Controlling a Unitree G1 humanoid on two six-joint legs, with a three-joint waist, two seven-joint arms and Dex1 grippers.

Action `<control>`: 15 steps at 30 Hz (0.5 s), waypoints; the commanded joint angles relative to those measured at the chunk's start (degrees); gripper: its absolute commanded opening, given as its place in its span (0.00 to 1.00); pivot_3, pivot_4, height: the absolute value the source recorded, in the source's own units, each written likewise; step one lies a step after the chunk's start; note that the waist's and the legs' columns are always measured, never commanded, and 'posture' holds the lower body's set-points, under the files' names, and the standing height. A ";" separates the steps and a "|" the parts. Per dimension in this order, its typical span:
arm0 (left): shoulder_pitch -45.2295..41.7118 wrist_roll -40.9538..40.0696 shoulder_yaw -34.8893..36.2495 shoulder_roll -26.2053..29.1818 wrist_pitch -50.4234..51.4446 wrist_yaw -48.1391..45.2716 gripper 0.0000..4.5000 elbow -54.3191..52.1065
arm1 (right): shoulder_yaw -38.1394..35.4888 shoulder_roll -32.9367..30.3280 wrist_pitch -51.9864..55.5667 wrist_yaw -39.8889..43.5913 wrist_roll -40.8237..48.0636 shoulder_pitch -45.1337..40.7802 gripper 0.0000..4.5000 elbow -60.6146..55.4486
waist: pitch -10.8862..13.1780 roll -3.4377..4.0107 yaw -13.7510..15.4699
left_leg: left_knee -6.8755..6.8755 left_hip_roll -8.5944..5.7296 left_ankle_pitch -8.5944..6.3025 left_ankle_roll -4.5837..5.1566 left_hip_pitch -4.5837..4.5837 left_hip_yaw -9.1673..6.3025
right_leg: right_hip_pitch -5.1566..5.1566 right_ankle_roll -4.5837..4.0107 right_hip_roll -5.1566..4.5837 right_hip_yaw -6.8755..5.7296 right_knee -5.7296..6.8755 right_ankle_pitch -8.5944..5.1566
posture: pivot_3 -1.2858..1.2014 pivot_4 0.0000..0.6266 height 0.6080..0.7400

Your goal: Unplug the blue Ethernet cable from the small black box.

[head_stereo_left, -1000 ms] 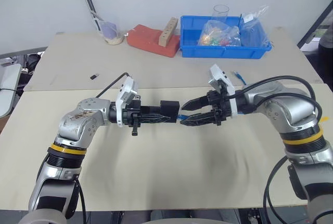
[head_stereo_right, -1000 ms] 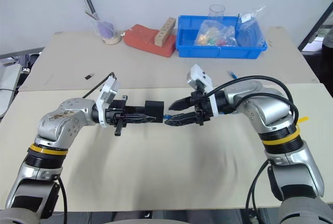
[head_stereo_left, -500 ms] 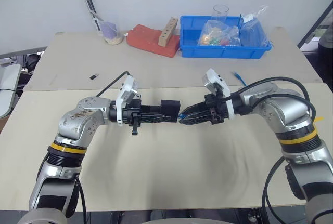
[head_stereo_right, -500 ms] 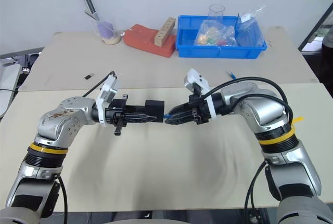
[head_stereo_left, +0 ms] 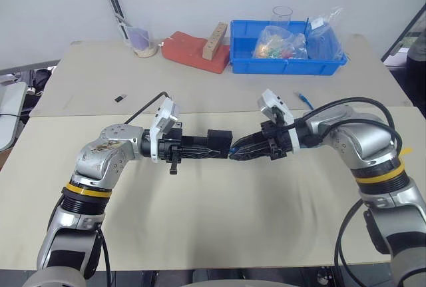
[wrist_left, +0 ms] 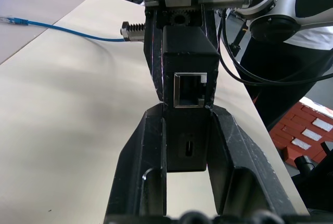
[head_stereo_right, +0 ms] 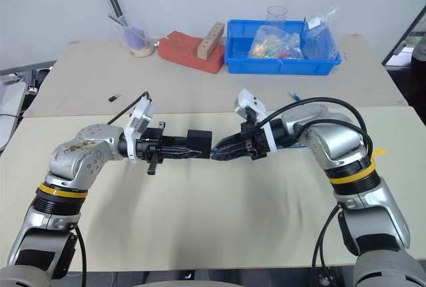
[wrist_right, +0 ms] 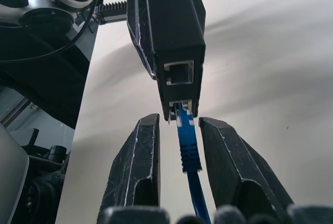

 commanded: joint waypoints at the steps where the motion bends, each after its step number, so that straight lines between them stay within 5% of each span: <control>1: -0.50 -0.76 0.33 0.18 -0.03 -0.57 0.12 -2.30 | -0.64 -0.06 -0.95 0.79 -0.19 -1.33 0.32 -0.29 | 0.00 0.00 0.01 | 0.00 0.00 0.00 0.00 0.00 0.00 | 0.00 0.00 0.00 0.00 0.00 0.00 | 0.52 0.24 1.00; 15: -0.46 -0.42 -0.01 0.18 -0.55 -0.78 0.12 -2.16 | -0.48 0.04 -0.92 1.66 -0.75 -1.69 0.32 0.27 | 0.00 0.00 0.01 | 0.00 0.00 0.00 0.00 0.00 0.00 | 0.00 0.00 0.00 0.00 0.00 0.00 | 0.52 0.24 1.00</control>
